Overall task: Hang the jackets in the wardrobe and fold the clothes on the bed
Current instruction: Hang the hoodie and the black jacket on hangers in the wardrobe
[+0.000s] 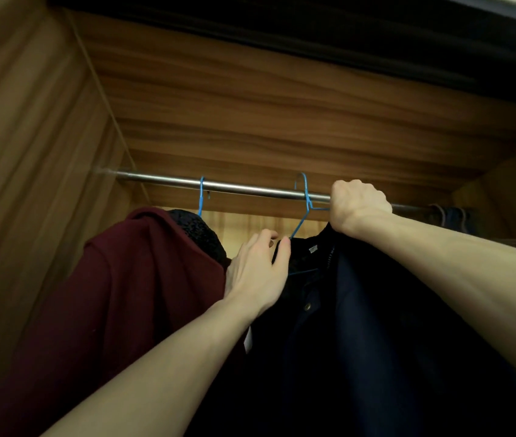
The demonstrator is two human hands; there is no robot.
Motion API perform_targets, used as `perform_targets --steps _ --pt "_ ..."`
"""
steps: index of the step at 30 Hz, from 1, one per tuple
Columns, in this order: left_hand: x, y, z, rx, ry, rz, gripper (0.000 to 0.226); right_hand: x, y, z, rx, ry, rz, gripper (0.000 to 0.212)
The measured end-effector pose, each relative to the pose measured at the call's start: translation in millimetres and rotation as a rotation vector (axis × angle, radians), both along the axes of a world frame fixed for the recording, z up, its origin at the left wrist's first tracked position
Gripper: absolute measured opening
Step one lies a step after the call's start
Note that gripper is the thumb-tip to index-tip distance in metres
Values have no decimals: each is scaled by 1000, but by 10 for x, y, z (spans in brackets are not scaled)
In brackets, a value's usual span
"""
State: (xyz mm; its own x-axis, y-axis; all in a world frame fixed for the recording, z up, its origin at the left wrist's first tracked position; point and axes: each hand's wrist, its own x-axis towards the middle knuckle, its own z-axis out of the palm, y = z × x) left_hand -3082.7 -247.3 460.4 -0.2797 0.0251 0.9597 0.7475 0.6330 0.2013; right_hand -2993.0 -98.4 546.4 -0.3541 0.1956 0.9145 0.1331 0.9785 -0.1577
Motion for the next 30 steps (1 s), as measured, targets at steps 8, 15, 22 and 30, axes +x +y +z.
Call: perform_targets --steps 8,15,22,30 --pt "5 -21 -111 1 -7 -21 42 -77 -26 -261 -4 -102 6 32" --pt "99 1 -352 -2 -21 -55 33 50 -139 -353 149 -211 -38 11" --pt "530 -20 -756 7 -107 -20 37 424 -43 -788 386 -245 -100 63" --pt "1321 -62 -1524 -42 -121 51 45 939 267 -2013 334 57 244 60"
